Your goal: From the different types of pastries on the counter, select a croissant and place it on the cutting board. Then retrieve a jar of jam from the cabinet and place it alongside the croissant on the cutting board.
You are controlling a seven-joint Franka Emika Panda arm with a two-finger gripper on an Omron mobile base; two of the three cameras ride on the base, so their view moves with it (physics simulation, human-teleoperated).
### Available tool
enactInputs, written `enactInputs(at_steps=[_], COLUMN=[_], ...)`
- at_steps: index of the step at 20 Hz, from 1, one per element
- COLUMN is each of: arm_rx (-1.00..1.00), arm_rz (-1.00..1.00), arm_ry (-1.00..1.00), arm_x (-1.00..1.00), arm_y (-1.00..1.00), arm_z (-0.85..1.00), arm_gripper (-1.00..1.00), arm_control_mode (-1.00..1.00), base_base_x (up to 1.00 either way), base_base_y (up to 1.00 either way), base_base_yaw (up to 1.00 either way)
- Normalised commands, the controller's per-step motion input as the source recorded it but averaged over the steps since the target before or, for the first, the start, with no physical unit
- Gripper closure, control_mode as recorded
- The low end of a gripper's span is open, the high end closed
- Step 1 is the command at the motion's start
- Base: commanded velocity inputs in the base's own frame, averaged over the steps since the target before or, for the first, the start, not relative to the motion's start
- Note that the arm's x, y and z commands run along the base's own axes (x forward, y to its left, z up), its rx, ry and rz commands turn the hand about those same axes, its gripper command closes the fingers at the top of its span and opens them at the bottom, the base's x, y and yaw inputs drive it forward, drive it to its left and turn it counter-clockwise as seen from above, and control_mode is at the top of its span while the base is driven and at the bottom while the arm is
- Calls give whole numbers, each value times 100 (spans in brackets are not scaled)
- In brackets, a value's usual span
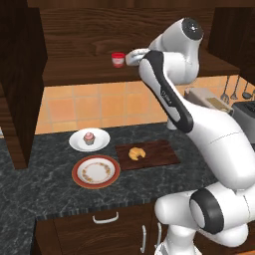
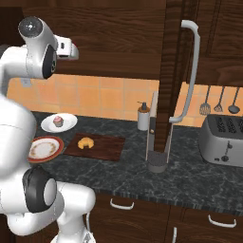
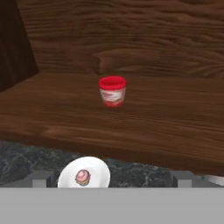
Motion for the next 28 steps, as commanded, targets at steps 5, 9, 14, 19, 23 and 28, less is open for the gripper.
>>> enactInputs(at_steps=[5,9,14,19,23,28], arm_rx=[-14,-6,-1,0,0,4], arm_rz=[0,0,0,-1,-1,-1], arm_ry=[-1,0,0,-12,-12,-1], arm_x=[47,73,35,0,1,23], arm_y=[13,8,19,12,0,0], arm_z=[-10,-8,-23,-13,-19,-4], arm_gripper=[-100,-100,-100,-100,-100,-100], arm_control_mode=[-100,-100,-100,-100,-100,-100], base_base_x=[0,0,0,0,0,0], base_base_y=[0,0,0,0,0,0], base_base_yaw=[0,0,0,0,0,0])
